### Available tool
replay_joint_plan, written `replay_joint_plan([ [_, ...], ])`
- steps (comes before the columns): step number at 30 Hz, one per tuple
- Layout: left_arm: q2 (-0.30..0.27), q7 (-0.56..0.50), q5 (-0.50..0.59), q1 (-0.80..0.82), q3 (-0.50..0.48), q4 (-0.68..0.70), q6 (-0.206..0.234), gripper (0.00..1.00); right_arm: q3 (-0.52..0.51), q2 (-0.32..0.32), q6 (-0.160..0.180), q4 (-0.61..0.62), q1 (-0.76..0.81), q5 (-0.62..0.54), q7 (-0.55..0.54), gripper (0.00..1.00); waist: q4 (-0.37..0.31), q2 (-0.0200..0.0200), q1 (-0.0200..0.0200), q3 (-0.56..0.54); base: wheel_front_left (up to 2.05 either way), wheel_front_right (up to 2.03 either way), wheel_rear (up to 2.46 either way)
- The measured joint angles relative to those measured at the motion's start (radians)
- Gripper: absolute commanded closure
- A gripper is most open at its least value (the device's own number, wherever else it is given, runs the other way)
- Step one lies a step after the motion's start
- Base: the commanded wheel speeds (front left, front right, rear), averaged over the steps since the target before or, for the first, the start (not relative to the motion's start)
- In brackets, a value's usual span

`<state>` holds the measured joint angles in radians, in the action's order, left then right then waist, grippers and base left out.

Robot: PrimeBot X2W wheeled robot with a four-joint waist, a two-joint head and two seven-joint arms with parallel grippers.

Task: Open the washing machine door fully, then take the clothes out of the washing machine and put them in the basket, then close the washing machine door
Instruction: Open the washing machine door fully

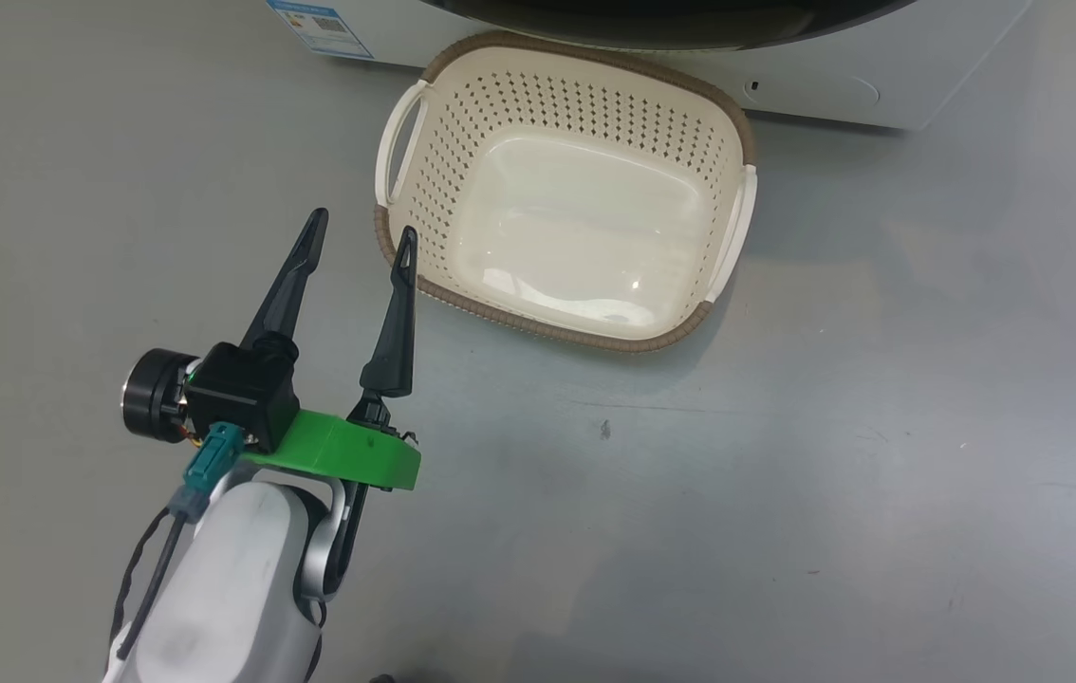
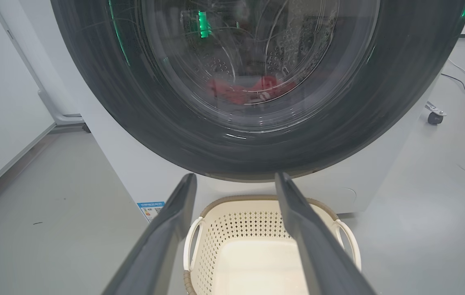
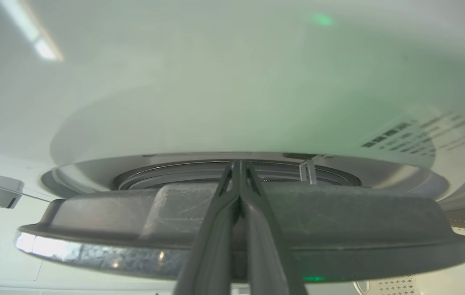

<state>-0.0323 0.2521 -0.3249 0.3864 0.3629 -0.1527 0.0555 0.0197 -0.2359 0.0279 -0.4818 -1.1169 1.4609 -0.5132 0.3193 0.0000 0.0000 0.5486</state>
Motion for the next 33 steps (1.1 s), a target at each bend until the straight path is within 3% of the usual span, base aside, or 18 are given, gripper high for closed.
replay_joint_plan([
  [20, 0.002, 0.000, -0.011, 0.004, 0.000, -0.014, 0.002, 0.00, 0.005, -0.011, -0.029, -0.102, -0.011, 0.107, -0.178, 1.00, -0.010, 0.0000, 0.0000, -0.029, 0.00, 0.00, 0.00],
  [33, 0.003, 0.000, -0.010, 0.001, 0.000, -0.040, 0.010, 0.00, 0.052, 0.025, -0.073, -0.145, 0.068, 0.141, -0.293, 1.00, -0.033, 0.0000, 0.0000, -0.083, 0.00, 0.00, 0.00],
])
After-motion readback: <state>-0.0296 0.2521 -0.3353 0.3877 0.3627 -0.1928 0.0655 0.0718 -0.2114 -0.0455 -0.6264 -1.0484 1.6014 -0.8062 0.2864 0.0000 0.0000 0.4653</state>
